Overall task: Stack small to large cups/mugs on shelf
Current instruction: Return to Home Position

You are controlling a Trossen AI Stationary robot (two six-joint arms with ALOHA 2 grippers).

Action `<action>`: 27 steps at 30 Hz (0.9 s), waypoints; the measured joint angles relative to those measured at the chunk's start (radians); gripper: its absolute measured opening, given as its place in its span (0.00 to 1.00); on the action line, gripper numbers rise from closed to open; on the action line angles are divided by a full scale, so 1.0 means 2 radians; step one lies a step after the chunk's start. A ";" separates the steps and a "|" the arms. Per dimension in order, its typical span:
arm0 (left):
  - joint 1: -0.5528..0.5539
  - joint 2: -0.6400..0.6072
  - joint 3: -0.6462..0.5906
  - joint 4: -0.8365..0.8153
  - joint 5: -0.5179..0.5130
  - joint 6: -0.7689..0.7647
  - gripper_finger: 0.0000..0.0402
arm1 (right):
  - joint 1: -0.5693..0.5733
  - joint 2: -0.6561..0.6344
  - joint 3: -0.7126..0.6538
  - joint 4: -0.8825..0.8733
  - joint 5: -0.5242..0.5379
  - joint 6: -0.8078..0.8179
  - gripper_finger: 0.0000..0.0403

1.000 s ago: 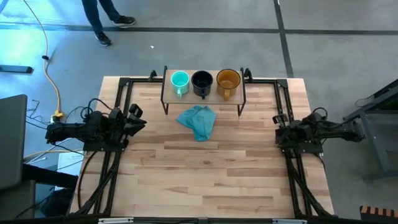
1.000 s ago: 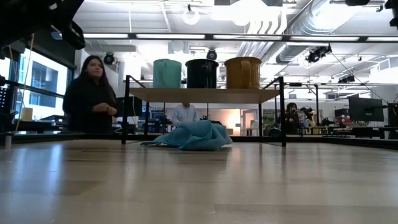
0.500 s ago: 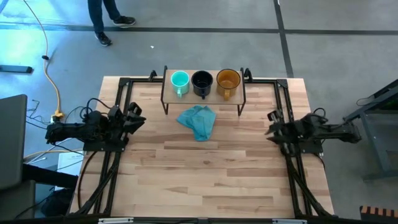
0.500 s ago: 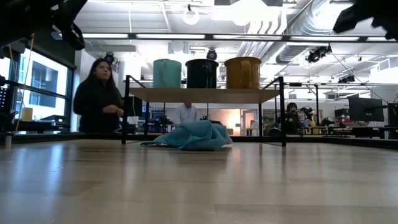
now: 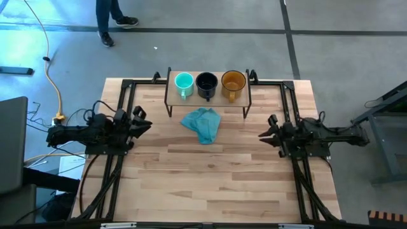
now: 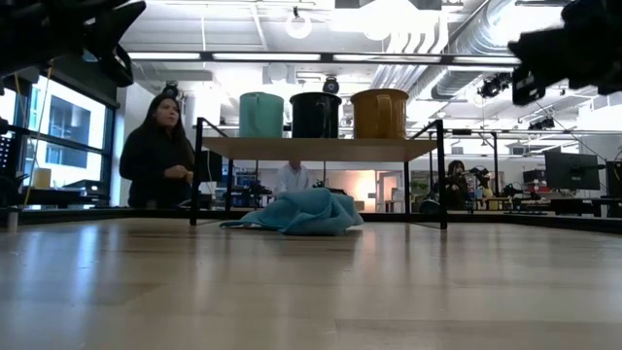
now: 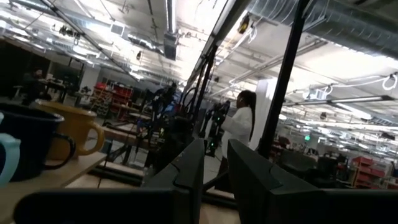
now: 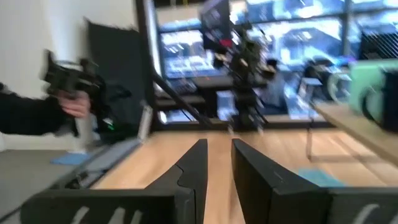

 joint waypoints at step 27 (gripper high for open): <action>0.000 0.000 0.000 -0.125 0.000 -0.003 0.16 | 0.000 0.001 0.002 -0.066 0.049 -0.030 0.15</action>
